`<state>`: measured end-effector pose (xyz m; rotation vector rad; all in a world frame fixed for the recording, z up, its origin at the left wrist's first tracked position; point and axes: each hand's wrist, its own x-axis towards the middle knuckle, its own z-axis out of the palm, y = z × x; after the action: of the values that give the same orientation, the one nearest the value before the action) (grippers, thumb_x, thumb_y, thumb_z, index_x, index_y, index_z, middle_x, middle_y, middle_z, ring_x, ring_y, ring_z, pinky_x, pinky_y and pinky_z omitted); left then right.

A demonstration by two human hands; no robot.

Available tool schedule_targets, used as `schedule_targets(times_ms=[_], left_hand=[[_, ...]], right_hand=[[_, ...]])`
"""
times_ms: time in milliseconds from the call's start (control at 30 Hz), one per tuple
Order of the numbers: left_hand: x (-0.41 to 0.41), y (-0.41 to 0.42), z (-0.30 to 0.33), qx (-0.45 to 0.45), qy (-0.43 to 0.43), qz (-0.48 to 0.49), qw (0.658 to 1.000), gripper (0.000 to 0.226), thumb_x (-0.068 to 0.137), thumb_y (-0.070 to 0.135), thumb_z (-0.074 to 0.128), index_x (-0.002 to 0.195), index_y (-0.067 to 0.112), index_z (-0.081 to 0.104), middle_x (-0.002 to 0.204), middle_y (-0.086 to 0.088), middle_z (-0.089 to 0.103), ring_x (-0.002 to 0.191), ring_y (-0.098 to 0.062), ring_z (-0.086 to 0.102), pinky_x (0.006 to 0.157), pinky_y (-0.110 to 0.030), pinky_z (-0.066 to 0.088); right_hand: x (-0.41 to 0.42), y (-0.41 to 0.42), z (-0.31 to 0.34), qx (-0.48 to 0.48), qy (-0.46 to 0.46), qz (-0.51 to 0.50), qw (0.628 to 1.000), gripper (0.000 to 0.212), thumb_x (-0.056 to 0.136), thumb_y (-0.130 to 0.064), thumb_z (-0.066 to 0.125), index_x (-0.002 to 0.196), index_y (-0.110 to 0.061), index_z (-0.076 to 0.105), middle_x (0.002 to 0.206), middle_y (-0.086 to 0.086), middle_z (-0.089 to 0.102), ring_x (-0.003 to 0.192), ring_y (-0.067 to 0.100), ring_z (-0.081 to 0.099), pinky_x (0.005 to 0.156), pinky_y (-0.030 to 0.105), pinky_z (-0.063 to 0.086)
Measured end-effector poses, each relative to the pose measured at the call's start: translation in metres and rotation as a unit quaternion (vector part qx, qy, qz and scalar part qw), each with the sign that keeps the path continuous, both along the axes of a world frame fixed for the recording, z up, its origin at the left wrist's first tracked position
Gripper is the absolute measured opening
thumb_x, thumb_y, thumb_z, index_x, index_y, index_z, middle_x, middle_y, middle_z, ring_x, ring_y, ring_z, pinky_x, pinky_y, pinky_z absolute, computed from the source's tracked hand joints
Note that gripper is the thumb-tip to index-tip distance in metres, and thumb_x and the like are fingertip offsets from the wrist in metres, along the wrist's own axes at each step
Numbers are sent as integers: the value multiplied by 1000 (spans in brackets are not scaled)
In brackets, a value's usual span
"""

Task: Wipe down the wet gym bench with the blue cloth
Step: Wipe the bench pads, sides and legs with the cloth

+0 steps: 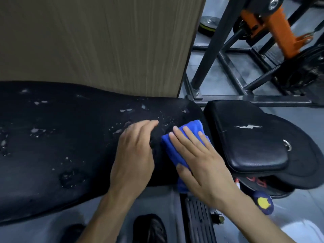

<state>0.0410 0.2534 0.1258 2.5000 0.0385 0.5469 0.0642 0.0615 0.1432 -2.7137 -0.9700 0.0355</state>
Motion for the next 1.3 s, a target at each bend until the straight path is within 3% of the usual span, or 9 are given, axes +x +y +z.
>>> schedule_targets(times_ms=[133, 300, 533, 600, 800, 967, 1033, 1167, 1300], left_hand=[[1, 3, -1, 1, 12, -33, 999, 58, 85, -8, 55, 138, 17, 51, 135, 3, 52, 127, -17, 44, 118, -26, 24], [2, 6, 3, -37, -2, -55, 998, 55, 85, -8, 47, 133, 19, 54, 131, 4, 54, 122, -18, 51, 110, -43, 38], [-15, 23, 26, -122, -38, -68, 990, 59, 85, -16, 44, 129, 21, 56, 128, 9, 54, 121, -11, 51, 108, -32, 40], [-23, 36, 36, -89, -31, -76, 993, 48, 92, -7, 46, 129, 22, 55, 124, 12, 55, 118, -10, 52, 104, -32, 42], [-40, 60, 51, 39, 63, -102, 992, 32, 92, 13, 58, 121, 26, 57, 113, 11, 62, 108, -14, 59, 95, -39, 48], [-45, 89, 58, 148, 178, -91, 969, 35, 93, 30, 60, 128, 29, 56, 130, 9, 57, 119, -19, 54, 100, -39, 44], [-52, 90, 50, 166, 191, -93, 963, 39, 91, 36, 63, 129, 30, 56, 133, 10, 56, 120, -18, 52, 100, -36, 43], [-49, 93, 46, 177, 193, -83, 962, 39, 87, 42, 68, 123, 29, 61, 125, 9, 62, 115, -19, 58, 98, -33, 41], [-47, 96, 44, 160, 208, -66, 963, 47, 85, 41, 70, 129, 31, 56, 129, 10, 62, 123, -15, 57, 115, -36, 27]], right_hand=[[10, 1, 0, 37, 23, -52, 998, 63, 96, -34, 33, 158, -25, 24, 166, -12, 14, 154, 10, 5, 125, 43, 10], [7, 4, -2, 13, 0, -69, 998, 61, 98, -39, 29, 158, -26, 24, 166, -11, 15, 154, 9, 5, 124, 44, 14], [-8, 18, -4, -10, -27, -158, 987, 70, 93, -51, 19, 158, -26, 22, 166, -8, 12, 154, 14, 6, 125, 42, 3], [-18, 31, -4, -15, -36, -162, 986, 73, 92, -55, 18, 159, -26, 18, 166, -7, 10, 155, 16, 4, 124, 40, -3], [-36, 36, -7, -52, -50, 34, 997, 71, 96, -57, 29, 159, -26, 20, 166, -7, 13, 154, 13, 6, 125, 42, 7], [2, -8, -7, -12, -8, -211, 977, 82, 87, -59, 8, 160, -23, 14, 168, -4, 9, 155, 16, 3, 125, 42, 4], [-8, 14, -9, -40, -27, -241, 969, 83, 86, -57, 5, 160, -21, 10, 168, -1, 4, 155, 19, 0, 125, 44, 0], [-40, 97, -8, -35, -41, -71, 996, 82, 89, -59, 8, 160, -19, 9, 167, 1, 2, 155, 21, -3, 123, 43, -7], [-22, 84, -9, -44, -52, 20, 997, 75, 93, -58, 18, 159, -24, 17, 167, -4, 12, 154, 16, 6, 125, 43, 7]])
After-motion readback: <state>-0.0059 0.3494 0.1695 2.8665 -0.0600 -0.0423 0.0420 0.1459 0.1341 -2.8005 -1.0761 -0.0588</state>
